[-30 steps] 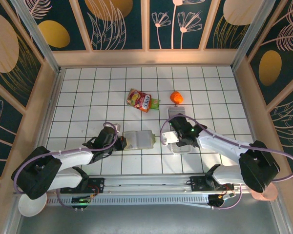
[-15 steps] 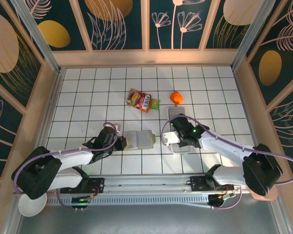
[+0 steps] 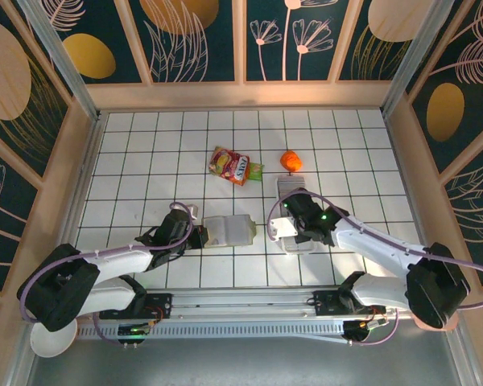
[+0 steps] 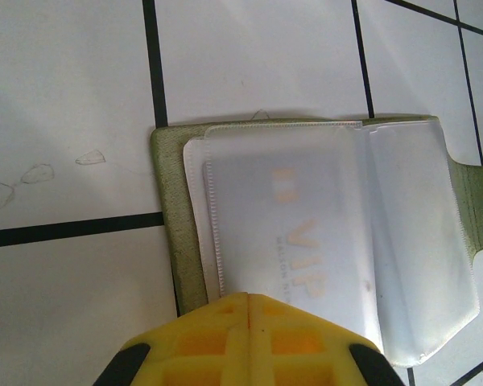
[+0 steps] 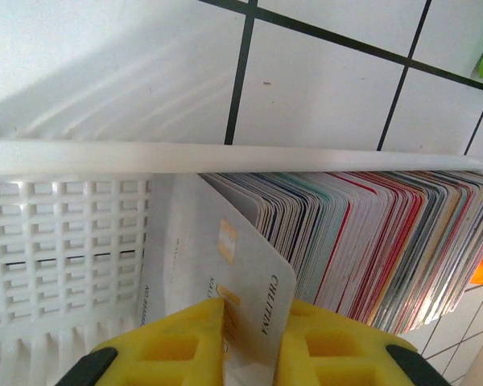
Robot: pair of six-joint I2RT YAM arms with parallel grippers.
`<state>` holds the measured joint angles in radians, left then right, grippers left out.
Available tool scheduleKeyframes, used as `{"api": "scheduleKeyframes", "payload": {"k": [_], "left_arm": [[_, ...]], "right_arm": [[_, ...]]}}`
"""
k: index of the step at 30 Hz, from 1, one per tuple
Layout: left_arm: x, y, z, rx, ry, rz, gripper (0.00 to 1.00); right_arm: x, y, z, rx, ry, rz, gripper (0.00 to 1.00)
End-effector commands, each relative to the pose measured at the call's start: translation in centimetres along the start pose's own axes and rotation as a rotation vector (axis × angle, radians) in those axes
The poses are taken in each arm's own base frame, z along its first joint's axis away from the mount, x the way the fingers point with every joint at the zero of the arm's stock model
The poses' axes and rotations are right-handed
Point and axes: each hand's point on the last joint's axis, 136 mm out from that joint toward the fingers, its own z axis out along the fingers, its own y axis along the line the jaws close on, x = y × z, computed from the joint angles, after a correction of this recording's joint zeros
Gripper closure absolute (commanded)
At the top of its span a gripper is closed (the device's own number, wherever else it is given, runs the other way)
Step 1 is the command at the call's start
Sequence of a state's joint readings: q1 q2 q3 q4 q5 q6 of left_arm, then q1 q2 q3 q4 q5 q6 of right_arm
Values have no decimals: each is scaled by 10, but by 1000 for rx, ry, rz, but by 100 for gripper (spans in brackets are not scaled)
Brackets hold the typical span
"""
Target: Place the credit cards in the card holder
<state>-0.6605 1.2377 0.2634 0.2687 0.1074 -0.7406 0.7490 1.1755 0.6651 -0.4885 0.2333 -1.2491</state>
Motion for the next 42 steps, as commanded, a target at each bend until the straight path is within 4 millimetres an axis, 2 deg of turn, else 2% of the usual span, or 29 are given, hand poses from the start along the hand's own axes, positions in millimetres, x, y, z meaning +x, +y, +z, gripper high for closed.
{"api": "scheduleKeyframes", "payload": {"k": [1,4,10,13,16,19,22,25,27,30,33,37,40,42], "left_arm": [[7,1,-1,0,29,-3,99],[6,-1,-1,5,28,-4,99],[-3,-6,-5,3,10,-8,99],[-10,-12,-9,15,-13,-17,99],[-19,-19,-15,30,-44,-22,98],[-28,-26,-19,38,-65,-24,98],[-38,-35,-24,52,-81,-20,98],[-49,-44,-30,76,-118,-26,97],[-56,-47,-33,83,-145,-27,96],[-60,-49,-32,78,-152,-28,96],[-56,-47,-24,65,-123,-29,98],[-46,-34,-14,22,-88,-42,100],[-39,-21,-9,-24,-77,-49,100],[-34,-15,-6,-39,-66,-56,100]], "right_arm": [[-4,-14,-10,63,-17,18,83],[-7,-9,-14,46,-34,18,84],[-19,-2,-27,23,-66,19,93],[-29,4,-39,-11,-96,38,100],[-38,8,-54,-38,-122,58,100],[-47,2,-73,-12,-163,91,100],[-56,-14,-93,39,-213,163,100],[-72,-45,-112,119,-310,349,100],[-87,-68,-124,154,-406,512,100],[-102,-105,-135,190,-542,903,100],[-116,-115,-127,101,-618,1234,100],[-138,-104,-97,-136,-658,1601,100],[-153,-91,-69,-314,-635,1763,100],[-160,-82,-53,-377,-611,1804,100]]}}
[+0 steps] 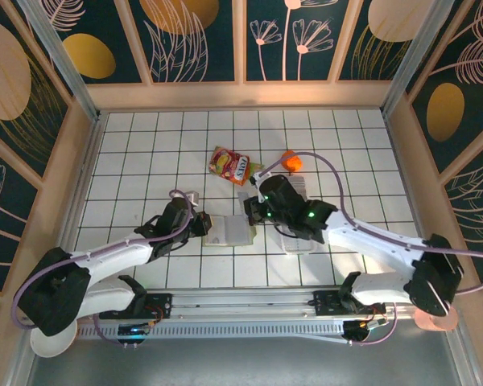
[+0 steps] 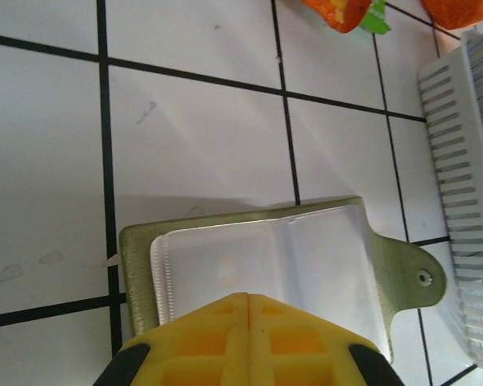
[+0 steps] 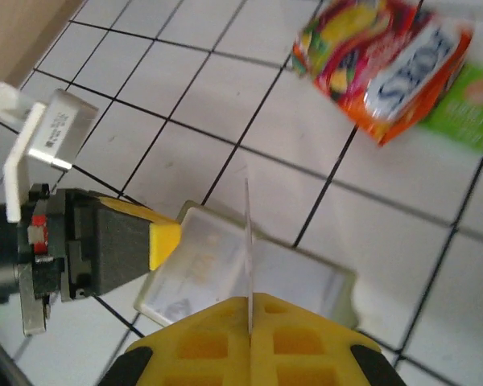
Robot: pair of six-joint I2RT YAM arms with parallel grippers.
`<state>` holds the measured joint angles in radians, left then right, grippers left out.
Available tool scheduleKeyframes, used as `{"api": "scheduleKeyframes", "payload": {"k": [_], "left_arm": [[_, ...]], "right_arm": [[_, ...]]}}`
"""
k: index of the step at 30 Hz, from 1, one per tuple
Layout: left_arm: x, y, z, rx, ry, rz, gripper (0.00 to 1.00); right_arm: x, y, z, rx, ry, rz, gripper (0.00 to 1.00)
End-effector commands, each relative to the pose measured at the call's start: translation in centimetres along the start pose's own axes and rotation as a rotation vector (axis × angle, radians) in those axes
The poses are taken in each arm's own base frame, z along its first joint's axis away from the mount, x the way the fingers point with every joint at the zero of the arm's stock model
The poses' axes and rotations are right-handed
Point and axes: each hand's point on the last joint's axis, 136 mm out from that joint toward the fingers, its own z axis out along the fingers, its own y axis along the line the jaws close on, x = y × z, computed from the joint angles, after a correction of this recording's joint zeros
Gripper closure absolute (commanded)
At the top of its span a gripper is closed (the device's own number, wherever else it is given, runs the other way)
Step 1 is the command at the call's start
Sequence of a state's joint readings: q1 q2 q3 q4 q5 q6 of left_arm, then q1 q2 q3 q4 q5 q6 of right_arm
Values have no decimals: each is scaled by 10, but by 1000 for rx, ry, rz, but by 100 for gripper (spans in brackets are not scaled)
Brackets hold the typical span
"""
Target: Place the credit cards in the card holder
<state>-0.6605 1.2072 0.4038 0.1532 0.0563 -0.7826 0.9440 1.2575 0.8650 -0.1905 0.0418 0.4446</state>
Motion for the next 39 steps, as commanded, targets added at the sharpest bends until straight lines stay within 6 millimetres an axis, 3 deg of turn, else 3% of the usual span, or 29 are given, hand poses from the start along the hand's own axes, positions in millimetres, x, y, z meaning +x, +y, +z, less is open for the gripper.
{"api": "scheduleKeyframes", "payload": {"k": [1,5,11,30,39], "left_arm": [[11,15,5,-46,18,-16,100],[19,24,7,-61,28,-26,100],[28,37,9,-94,39,-29,100],[36,47,6,-110,42,-31,100],[36,47,6,-106,43,-31,100]], "right_arm": [[14,9,25,-86,53,316,100],[37,6,52,-90,146,365,100],[54,2,76,-81,206,396,100],[77,-14,95,-39,255,441,100],[77,-7,99,-87,262,461,100]]}}
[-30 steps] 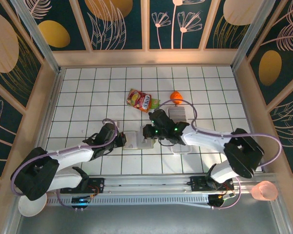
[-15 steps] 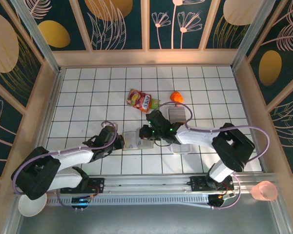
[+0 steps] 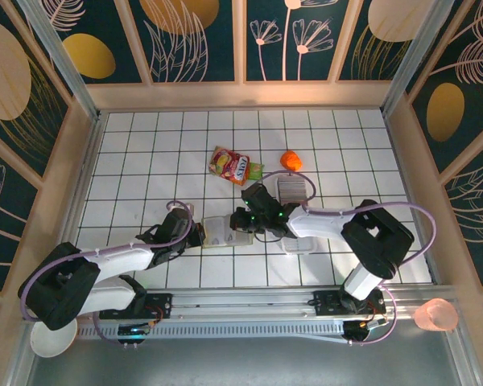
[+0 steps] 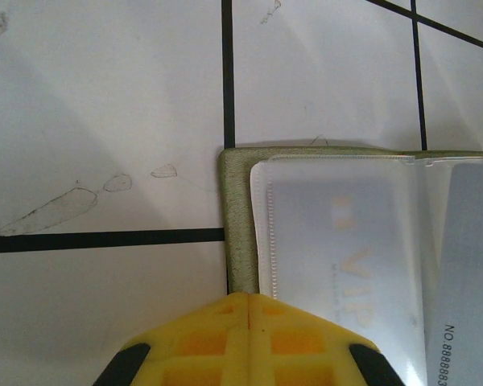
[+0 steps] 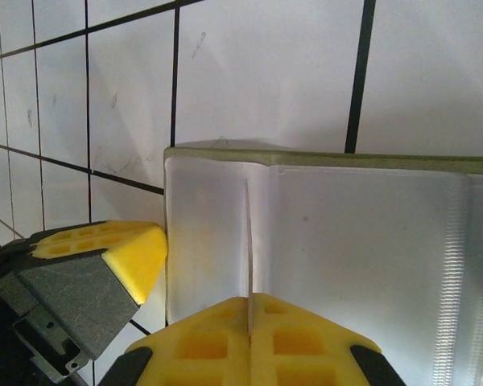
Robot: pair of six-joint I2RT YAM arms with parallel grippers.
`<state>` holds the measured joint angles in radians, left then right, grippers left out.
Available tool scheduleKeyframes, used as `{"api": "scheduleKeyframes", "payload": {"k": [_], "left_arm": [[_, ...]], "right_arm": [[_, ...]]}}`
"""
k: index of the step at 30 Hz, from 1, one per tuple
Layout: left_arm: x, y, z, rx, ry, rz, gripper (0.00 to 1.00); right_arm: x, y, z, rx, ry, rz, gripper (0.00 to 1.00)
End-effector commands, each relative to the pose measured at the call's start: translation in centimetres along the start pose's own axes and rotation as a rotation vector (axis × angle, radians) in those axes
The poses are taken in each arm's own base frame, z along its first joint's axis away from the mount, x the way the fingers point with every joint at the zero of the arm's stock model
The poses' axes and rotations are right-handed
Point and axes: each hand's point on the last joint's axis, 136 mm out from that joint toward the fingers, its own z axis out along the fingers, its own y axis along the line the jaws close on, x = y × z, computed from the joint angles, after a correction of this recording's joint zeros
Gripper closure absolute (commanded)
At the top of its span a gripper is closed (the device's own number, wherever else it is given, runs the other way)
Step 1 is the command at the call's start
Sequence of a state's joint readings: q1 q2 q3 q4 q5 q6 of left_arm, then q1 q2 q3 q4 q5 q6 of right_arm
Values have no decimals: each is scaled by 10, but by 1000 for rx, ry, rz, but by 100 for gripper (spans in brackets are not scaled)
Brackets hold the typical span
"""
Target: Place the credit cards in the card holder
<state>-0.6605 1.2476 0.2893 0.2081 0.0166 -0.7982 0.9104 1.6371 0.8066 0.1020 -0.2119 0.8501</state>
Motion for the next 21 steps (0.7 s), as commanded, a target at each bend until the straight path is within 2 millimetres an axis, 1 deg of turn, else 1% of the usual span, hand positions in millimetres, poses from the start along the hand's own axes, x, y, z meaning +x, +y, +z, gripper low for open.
{"api": "scheduleKeyframes", "payload": {"k": [1,5,11,16,21], "left_arm": [[3,3,-1,-7,0,-11,100],[3,4,-1,-7,-3,-11,100],[3,4,-2,-8,-1,-9,100],[3,4,-3,-7,-4,-8,100],[2,4,-3,-6,-9,-8,100]], "right_arm": [[0,0,5,-20,4,22,100],[-1,3,4,-35,1,29,100],[2,2,10,-51,14,52,100],[5,-2,12,-42,23,68,100],[9,-10,13,-16,31,92,100]]}}
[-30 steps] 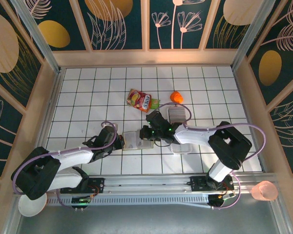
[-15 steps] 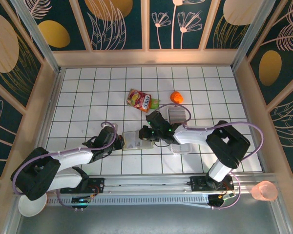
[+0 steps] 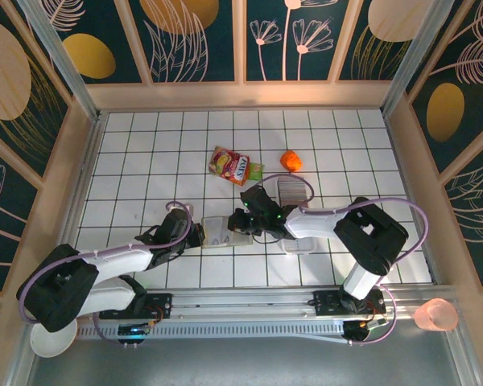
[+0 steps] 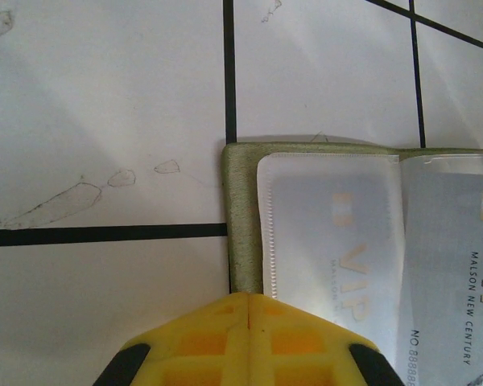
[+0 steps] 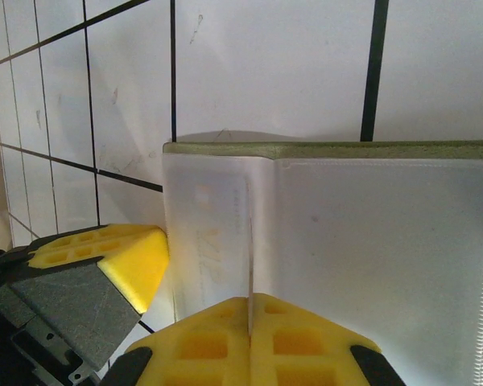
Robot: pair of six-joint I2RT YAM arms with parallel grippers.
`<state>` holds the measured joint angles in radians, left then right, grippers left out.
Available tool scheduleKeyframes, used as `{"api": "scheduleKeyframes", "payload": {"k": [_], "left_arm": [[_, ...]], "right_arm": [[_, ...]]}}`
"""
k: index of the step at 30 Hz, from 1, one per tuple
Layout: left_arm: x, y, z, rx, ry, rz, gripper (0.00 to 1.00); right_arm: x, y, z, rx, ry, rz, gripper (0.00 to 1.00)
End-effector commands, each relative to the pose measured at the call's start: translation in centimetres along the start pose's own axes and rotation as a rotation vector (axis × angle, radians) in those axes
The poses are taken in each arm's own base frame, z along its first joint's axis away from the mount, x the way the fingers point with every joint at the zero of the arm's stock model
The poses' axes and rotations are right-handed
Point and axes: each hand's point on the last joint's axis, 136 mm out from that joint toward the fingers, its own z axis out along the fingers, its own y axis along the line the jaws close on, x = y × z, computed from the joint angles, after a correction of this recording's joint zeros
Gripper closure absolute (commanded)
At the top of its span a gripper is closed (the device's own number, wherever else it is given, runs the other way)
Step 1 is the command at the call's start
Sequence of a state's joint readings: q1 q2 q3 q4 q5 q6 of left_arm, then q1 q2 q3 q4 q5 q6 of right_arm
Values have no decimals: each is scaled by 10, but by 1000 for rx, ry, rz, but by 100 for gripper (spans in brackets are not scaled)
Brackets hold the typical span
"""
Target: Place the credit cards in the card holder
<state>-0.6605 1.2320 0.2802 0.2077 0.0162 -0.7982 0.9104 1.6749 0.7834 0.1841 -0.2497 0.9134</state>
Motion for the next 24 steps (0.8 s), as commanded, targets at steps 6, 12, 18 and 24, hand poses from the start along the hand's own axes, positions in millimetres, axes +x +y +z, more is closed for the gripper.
{"api": "scheduleKeyframes", "payload": {"k": [6,12,18,24], "left_arm": [[1,2,-2,-7,-4,-8,100],[1,2,-2,-5,-4,-9,100],[0,1,-2,-5,-6,-6,100],[0,2,-2,-8,-3,-2,100]], "right_arm": [[6,-14,1,24,8,57,100],[8,-12,5,9,26,60,100],[10,-5,8,-26,43,37,100],[10,0,10,-54,59,17,100]]}}
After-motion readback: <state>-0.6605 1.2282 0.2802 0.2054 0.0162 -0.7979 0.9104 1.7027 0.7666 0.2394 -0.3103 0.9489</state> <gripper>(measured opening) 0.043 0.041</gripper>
